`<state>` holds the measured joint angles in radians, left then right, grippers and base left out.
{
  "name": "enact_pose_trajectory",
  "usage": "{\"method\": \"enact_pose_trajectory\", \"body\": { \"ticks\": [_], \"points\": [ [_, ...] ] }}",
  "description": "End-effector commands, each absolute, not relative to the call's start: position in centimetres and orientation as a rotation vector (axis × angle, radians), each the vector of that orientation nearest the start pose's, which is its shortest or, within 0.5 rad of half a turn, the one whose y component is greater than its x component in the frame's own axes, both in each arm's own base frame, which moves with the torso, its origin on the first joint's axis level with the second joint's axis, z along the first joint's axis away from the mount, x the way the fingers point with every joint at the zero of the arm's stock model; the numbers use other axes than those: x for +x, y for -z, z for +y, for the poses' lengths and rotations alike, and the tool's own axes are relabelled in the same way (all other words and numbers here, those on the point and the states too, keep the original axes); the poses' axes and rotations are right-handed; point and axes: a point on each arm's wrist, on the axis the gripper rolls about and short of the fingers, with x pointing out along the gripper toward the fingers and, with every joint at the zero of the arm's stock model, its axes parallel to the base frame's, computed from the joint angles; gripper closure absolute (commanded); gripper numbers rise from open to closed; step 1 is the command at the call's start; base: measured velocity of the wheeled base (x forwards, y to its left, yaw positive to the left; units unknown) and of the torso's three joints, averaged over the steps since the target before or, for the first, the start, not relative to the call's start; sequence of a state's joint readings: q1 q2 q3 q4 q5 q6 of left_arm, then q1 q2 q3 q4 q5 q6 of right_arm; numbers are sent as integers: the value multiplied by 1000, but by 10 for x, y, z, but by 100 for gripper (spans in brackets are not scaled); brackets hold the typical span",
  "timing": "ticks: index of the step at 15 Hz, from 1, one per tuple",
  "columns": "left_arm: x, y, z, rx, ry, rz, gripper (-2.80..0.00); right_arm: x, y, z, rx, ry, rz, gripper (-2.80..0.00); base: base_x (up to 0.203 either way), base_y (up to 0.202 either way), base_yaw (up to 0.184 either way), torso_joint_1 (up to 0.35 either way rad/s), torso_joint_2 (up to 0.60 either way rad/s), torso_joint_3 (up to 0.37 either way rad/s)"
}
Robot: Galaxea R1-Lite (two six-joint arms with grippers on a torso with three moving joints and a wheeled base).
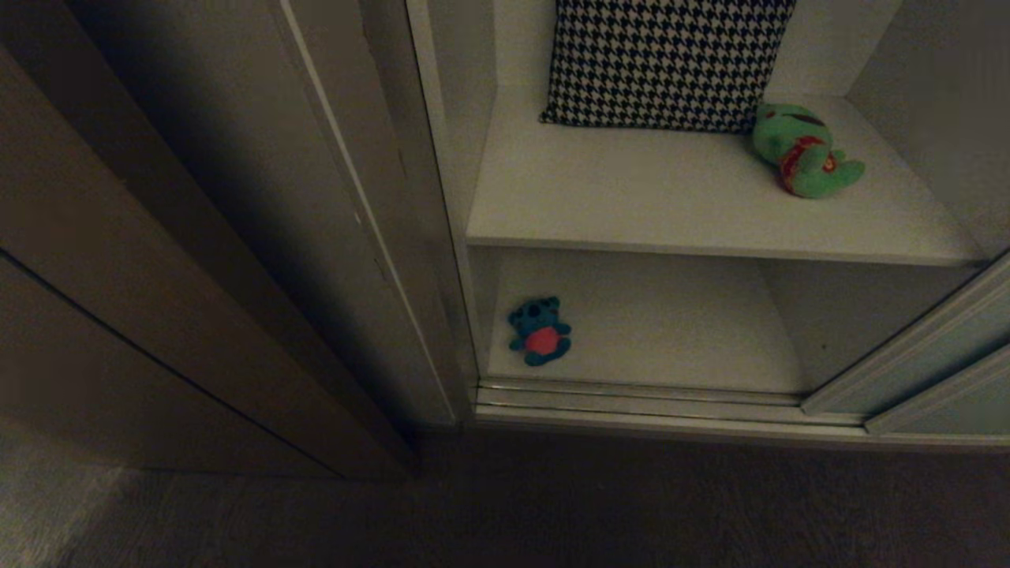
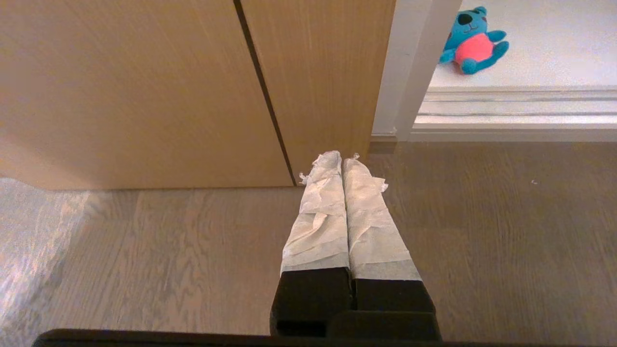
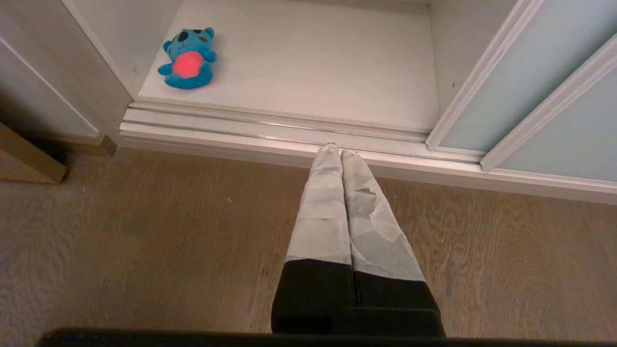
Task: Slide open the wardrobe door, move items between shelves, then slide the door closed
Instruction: Place the green doll on the lower shelf
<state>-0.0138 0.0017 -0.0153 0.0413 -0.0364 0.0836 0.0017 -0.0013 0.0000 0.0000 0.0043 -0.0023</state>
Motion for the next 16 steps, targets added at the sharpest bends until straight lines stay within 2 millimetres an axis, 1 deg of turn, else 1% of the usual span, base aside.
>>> {"method": "enact_pose_trajectory", "body": {
  "ticks": [1, 5, 6, 7, 9, 10, 11, 13, 14, 16],
  "points": [
    [-24, -76, 0, 84, 52, 27, 0, -23, -75, 0, -5, -8, -3, 0, 0, 0, 0, 0, 0, 0],
    [-24, -76, 0, 83, 52, 27, 0, -23, -75, 0, -18, -5, 2, 0, 0, 0, 0, 0, 0, 0],
    [-24, -76, -1, 84, 52, 28, 0, -24, -81, 0, -17, -5, -2, 0, 0, 0, 0, 0, 0, 0],
    [-24, -76, 0, 83, 52, 27, 0, -27, -98, 0, -8, -5, -23, 0, 0, 0, 0, 0, 0, 0],
    [-24, -76, 0, 84, 52, 27, 0, -35, -150, 0, 35, -3, -45, 0, 0, 0, 0, 0, 0, 0],
    [-24, -76, 0, 83, 52, 27, 0, -33, -174, 0, 49, -1, -26, 0, 0, 0, 0, 0, 0, 0],
    [-24, -76, 0, 84, 52, 27, 0, -25, -193, 0, 57, 2, 15, 0, 0, 0, 0, 0, 0, 0],
    [-24, -76, 0, 84, 52, 27, 0, 1, -234, 0, 64, 6, 65, 0, 0, 0, 0, 0, 0, 0],
    [-24, -76, 0, 84, 52, 27, 0, 16, -250, 0, 63, 6, 77, 0, 0, 0, 0, 0, 0, 0],
    [-24, -76, 0, 83, 52, 27, 0, 56, -270, 0, 61, 6, 116, 0, 0, 0, 0, 0, 0, 0]
  ]
}}
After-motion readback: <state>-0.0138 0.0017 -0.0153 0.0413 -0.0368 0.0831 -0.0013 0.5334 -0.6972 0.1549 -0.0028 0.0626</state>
